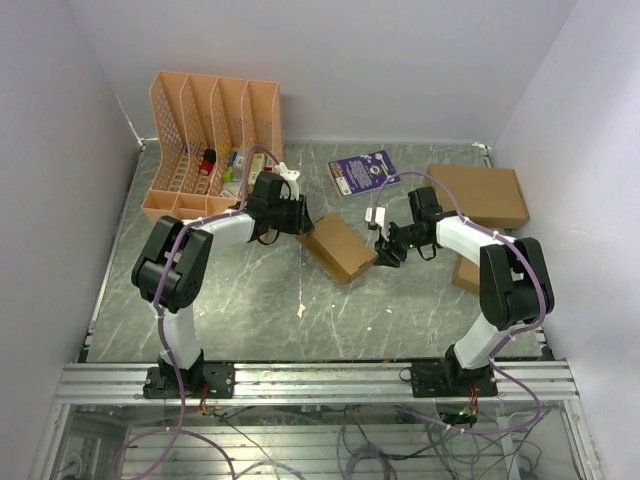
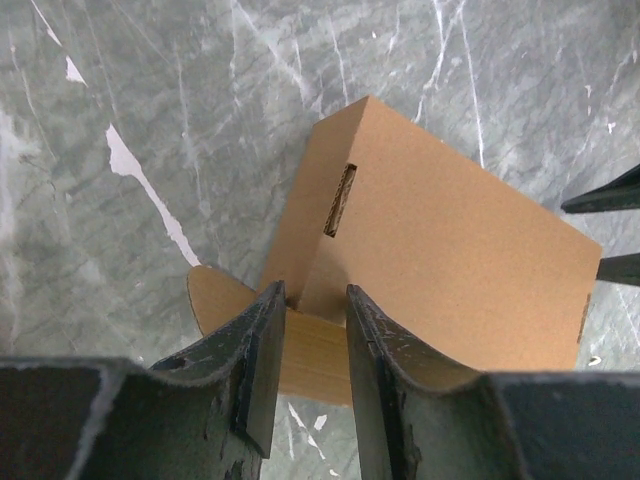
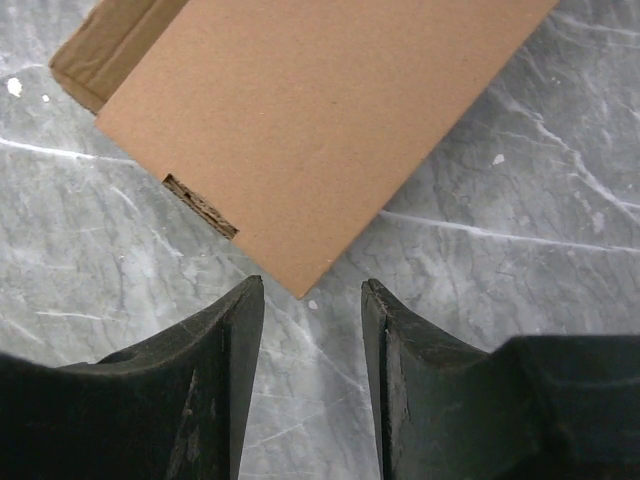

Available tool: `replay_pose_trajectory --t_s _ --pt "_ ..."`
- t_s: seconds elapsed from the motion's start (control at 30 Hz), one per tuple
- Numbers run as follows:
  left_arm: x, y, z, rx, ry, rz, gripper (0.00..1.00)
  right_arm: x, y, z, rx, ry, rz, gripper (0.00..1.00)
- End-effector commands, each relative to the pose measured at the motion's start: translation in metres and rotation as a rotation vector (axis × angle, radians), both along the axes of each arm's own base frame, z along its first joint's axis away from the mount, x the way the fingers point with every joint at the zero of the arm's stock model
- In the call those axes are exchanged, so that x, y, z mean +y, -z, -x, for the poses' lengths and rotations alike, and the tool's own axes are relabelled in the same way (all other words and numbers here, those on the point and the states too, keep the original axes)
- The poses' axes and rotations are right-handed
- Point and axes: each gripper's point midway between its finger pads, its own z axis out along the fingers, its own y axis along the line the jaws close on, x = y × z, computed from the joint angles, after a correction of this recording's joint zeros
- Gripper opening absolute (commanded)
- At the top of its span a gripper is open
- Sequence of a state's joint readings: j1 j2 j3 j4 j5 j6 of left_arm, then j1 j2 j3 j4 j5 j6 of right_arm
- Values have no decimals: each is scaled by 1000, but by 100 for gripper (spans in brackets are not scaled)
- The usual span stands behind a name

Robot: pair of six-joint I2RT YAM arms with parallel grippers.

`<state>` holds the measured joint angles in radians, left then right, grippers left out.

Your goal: Fold the paper box

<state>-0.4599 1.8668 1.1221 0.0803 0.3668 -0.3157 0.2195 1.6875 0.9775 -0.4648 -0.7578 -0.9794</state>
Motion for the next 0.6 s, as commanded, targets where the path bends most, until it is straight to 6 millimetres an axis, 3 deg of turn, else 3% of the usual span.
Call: replay_pose_trajectory --t_s 0.0,0.2,0.57 --pt "-2 -1 7 6 19 26 41 -4 3 -10 -22 42 25 43" --pt "-1 -5 17 10 21 51 39 -8 3 -19 -31 96 46 40" --pt "-8 -16 52 9 16 100 38 -21 -1 -31 -89 146 115 41"
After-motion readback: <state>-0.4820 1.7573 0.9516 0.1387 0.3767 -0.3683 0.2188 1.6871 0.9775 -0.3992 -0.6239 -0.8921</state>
